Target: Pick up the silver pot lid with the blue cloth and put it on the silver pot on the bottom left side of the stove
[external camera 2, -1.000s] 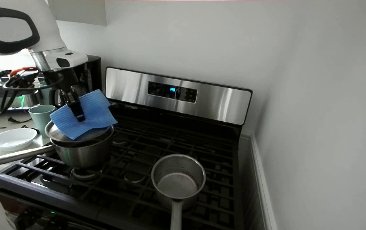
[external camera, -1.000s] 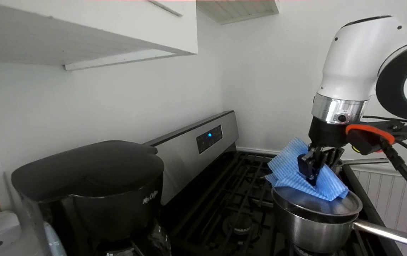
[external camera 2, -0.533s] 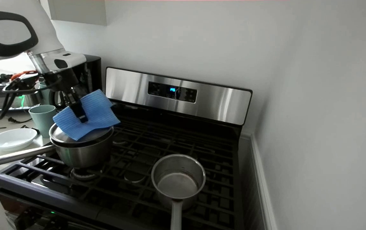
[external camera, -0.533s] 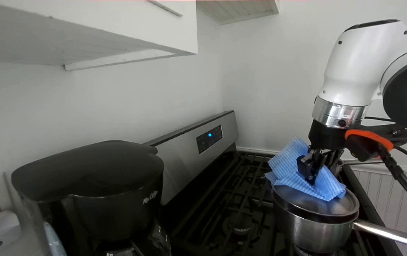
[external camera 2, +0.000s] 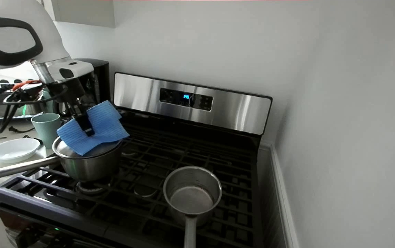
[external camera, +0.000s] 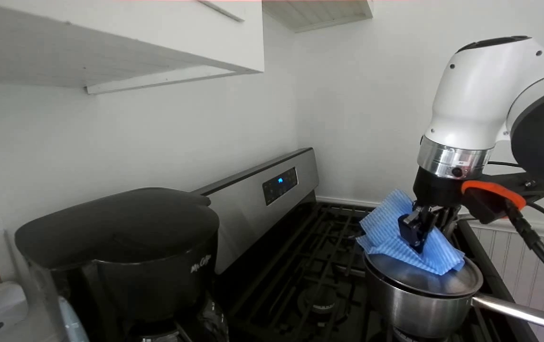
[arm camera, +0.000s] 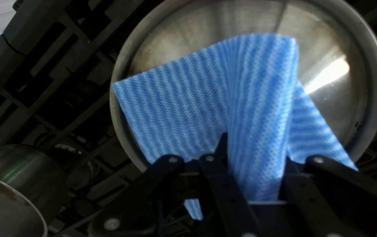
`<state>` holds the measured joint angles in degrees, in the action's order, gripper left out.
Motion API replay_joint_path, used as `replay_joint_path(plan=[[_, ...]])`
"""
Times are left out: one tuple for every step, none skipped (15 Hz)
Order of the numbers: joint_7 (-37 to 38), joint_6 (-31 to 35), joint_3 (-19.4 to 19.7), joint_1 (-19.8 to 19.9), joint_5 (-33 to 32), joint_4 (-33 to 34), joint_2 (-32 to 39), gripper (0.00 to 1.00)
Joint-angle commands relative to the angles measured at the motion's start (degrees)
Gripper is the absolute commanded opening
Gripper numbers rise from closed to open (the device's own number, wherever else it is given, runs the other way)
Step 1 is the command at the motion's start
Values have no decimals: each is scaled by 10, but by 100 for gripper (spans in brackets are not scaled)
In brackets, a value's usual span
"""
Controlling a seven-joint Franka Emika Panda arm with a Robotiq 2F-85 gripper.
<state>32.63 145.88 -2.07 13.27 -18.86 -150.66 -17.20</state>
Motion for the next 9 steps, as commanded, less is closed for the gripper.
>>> replay_joint_path(plan=[[23, 21, -11, 6, -12, -12, 2, 3], [27, 28, -11, 8, -13, -14, 4, 3], [28, 30, -11, 8, -12, -15, 5, 3], [29, 31, -11, 8, -13, -15, 6, 3], [30, 32, -11, 8, -13, -16, 6, 3], [32, 33, -11, 8, -12, -15, 7, 3], [36, 37, -11, 9, -15, -15, 7, 3], [37, 41, -11, 10, -15, -15, 6, 3], [39, 45, -11, 10, -16, -15, 5, 3]])
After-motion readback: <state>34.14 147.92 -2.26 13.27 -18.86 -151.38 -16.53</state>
